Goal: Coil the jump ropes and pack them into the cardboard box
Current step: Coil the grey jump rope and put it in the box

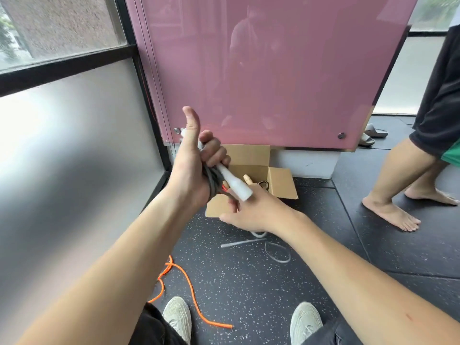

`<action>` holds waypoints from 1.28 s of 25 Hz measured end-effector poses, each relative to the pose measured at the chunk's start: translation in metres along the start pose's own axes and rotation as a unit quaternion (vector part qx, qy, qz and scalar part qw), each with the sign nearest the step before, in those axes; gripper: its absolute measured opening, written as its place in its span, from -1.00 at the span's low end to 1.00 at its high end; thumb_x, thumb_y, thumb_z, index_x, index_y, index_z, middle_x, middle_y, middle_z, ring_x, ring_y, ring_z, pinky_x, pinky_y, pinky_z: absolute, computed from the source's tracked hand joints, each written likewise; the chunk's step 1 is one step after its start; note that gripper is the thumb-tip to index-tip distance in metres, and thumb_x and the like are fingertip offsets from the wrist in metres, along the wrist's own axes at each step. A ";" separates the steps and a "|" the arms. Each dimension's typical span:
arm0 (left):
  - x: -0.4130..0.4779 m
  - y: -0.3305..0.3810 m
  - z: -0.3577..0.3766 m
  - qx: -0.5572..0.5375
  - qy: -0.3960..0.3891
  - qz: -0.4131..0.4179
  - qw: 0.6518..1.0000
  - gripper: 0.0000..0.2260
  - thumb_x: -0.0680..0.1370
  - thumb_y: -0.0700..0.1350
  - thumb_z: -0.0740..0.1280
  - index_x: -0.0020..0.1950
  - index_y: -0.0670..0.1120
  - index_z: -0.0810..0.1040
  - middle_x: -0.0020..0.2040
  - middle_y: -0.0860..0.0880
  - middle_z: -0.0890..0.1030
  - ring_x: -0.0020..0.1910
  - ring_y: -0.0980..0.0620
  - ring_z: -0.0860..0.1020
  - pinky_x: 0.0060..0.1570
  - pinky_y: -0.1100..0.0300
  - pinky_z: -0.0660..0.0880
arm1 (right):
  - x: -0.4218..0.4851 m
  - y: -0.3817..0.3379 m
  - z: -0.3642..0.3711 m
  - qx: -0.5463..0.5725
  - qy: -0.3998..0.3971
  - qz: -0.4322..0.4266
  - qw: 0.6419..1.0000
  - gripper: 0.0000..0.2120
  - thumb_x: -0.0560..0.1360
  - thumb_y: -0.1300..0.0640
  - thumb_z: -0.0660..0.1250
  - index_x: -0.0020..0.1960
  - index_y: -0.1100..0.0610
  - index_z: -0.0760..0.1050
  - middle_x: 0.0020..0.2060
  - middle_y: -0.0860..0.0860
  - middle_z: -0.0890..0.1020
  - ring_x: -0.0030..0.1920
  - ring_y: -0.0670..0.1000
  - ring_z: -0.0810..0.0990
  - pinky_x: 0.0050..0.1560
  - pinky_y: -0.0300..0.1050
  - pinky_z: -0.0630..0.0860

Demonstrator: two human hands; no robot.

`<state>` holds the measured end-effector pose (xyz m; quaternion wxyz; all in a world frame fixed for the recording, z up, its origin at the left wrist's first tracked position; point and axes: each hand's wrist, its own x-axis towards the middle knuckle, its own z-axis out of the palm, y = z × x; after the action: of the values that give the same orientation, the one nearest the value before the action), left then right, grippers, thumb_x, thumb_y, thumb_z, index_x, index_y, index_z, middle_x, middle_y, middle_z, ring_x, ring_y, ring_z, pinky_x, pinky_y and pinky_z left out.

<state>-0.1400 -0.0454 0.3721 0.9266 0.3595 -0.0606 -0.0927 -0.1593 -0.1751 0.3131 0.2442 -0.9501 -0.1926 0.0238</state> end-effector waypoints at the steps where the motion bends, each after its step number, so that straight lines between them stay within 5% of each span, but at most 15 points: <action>1: 0.007 0.009 -0.013 0.020 0.090 0.042 0.995 -0.51 0.49 0.40 0.26 -0.34 0.04 0.25 -0.52 0.09 0.14 -0.56 0.12 0.14 -0.41 0.24 0.25 | 0.000 -0.007 0.001 -0.042 0.000 -0.028 0.999 -0.80 0.50 0.01 0.37 -0.25 0.00 0.41 -0.31 -0.04 0.55 -0.17 0.04 0.55 -0.19 -0.09 0.50; 3: 0.013 0.020 -0.038 0.153 0.219 0.124 0.956 -0.50 0.49 0.39 0.31 -0.33 0.00 0.32 -0.49 0.05 0.20 -0.55 0.08 0.21 -0.43 0.21 0.28 | -0.003 -0.017 0.001 -0.037 0.005 -0.081 0.996 -0.75 0.48 -0.02 0.40 -0.28 0.01 0.39 -0.36 -0.09 0.51 -0.26 0.02 0.53 -0.33 -0.13 0.39; 6: 0.011 0.019 -0.061 0.547 0.262 0.135 0.784 -0.47 0.46 0.44 0.28 -0.21 -0.05 0.46 -0.41 0.00 0.42 -0.47 0.07 0.39 -0.35 0.19 0.35 | -0.012 -0.032 -0.003 -0.075 0.046 -0.155 0.984 -0.77 0.43 0.04 0.39 -0.33 0.02 0.39 -0.48 -0.09 0.46 -0.39 0.08 0.48 -0.30 -0.12 0.41; 9: 0.002 0.016 -0.067 0.640 0.022 -0.046 0.767 -0.21 0.31 0.67 -0.01 -0.26 -0.06 0.46 -0.46 -0.02 0.43 -0.48 0.00 0.37 -0.37 0.16 0.33 | -0.008 -0.022 -0.021 -0.037 0.181 -0.113 0.976 -0.79 0.35 0.11 0.39 -0.40 0.01 0.41 -0.55 -0.06 0.47 -0.48 0.05 0.43 -0.38 -0.17 0.38; 11: -0.006 0.006 -0.061 0.660 -0.149 -0.151 0.721 -0.25 0.34 0.62 -0.07 -0.31 -0.06 0.41 -0.52 0.02 0.38 -0.50 0.00 0.36 -0.41 0.22 0.35 | 0.000 0.002 -0.038 -0.029 0.277 -0.055 0.959 -0.79 0.31 0.15 0.43 -0.42 0.05 0.43 -0.56 -0.06 0.47 -0.48 0.05 0.43 -0.41 -0.19 0.35; 14: -0.021 -0.016 -0.036 0.599 -0.257 -0.198 0.732 -0.53 0.50 0.28 0.32 -0.41 -0.05 0.44 -0.58 0.02 0.34 -0.52 -0.02 0.32 -0.42 0.24 0.37 | 0.003 0.035 -0.057 -0.003 0.358 0.038 0.933 -0.78 0.30 0.17 0.49 -0.42 0.13 0.48 -0.57 -0.09 0.45 -0.49 0.01 0.43 -0.41 -0.23 0.35; 16: -0.033 -0.032 -0.023 0.537 -0.314 -0.231 0.748 -0.57 0.51 0.06 0.43 -0.34 -0.24 0.42 -0.58 0.00 0.34 -0.56 0.02 0.31 -0.45 0.26 0.38 | 0.004 0.044 -0.055 0.006 0.379 0.050 0.924 -0.78 0.28 0.20 0.47 -0.43 0.14 0.45 -0.62 -0.11 0.38 -0.54 -0.06 0.34 -0.45 -0.29 0.27; 18: -0.045 -0.048 -0.010 0.392 -0.392 -0.258 0.792 -0.57 0.53 0.02 0.43 -0.35 -0.19 0.34 -0.57 0.01 0.34 -0.57 0.06 0.33 -0.42 0.23 0.36 | 0.007 0.049 -0.050 0.013 0.371 0.050 0.927 -0.75 0.28 0.22 0.46 -0.45 0.11 0.41 -0.64 -0.11 0.32 -0.56 -0.07 0.30 -0.47 -0.36 0.21; 20: -0.050 -0.061 0.004 0.221 -0.423 -0.210 0.853 -0.56 0.51 0.12 0.43 -0.32 -0.10 0.29 -0.57 0.09 0.36 -0.57 0.13 0.36 -0.36 0.21 0.38 | 0.010 0.055 -0.042 0.078 0.306 0.077 0.946 -0.74 0.35 0.18 0.43 -0.42 0.05 0.40 -0.55 -0.07 0.41 -0.46 0.01 0.42 -0.38 -0.22 0.36; 23: -0.037 -0.053 0.023 0.035 -0.257 -0.038 0.965 -0.54 0.38 0.24 0.46 -0.31 -0.05 0.31 -0.55 0.15 0.30 -0.56 0.19 0.32 -0.34 0.26 0.43 | 0.010 0.047 -0.016 0.163 0.125 0.070 0.976 -0.83 0.52 0.08 0.28 -0.25 -0.01 0.42 -0.34 0.02 0.49 -0.22 0.13 0.54 -0.03 -0.06 0.56; 26: -0.007 -0.019 0.009 0.036 -0.004 0.120 0.992 -0.60 0.52 0.27 0.31 -0.32 0.00 0.38 -0.51 0.10 0.26 -0.52 0.13 0.27 -0.31 0.23 0.39 | 0.010 0.022 0.002 0.001 -0.003 0.017 1.000 -0.86 0.44 0.04 0.33 -0.09 0.11 0.51 -0.31 0.00 0.50 -0.29 0.03 0.47 -0.15 -0.05 0.49; 28: 0.009 0.003 -0.024 0.246 0.152 0.182 0.940 -0.47 0.57 0.33 0.23 -0.41 -0.05 0.42 -0.52 0.04 0.39 -0.49 0.08 0.38 -0.24 0.13 0.43 | 0.005 0.004 -0.002 -0.060 -0.062 -0.027 0.996 -0.86 0.46 0.05 0.36 -0.22 0.04 0.44 -0.30 -0.03 0.52 -0.33 -0.06 0.44 -0.30 -0.11 0.41; 30: 0.016 0.016 -0.060 0.479 0.250 0.181 0.822 -0.36 0.51 0.43 0.19 -0.37 -0.14 0.50 -0.47 -0.06 0.51 -0.44 0.05 0.49 -0.15 0.08 0.48 | -0.003 -0.013 -0.009 -0.097 -0.030 -0.094 0.990 -0.76 0.44 0.13 0.34 -0.34 0.03 0.33 -0.41 -0.05 0.47 -0.39 -0.01 0.42 -0.37 -0.10 0.36; 32: 0.018 0.020 -0.080 0.586 0.209 0.177 0.763 -0.38 0.55 0.39 0.17 -0.30 -0.15 0.52 -0.45 -0.06 0.52 -0.45 0.06 0.49 -0.20 0.12 0.45 | -0.008 -0.021 -0.015 -0.128 0.068 -0.147 0.979 -0.75 0.37 0.17 0.32 -0.37 0.03 0.28 -0.52 -0.07 0.37 -0.43 0.11 0.39 -0.38 -0.10 0.29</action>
<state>-0.1056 0.0174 0.3278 0.5252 0.8256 0.0299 0.2042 -0.1724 -0.1682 0.3356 0.1338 -0.9343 -0.3145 -0.1014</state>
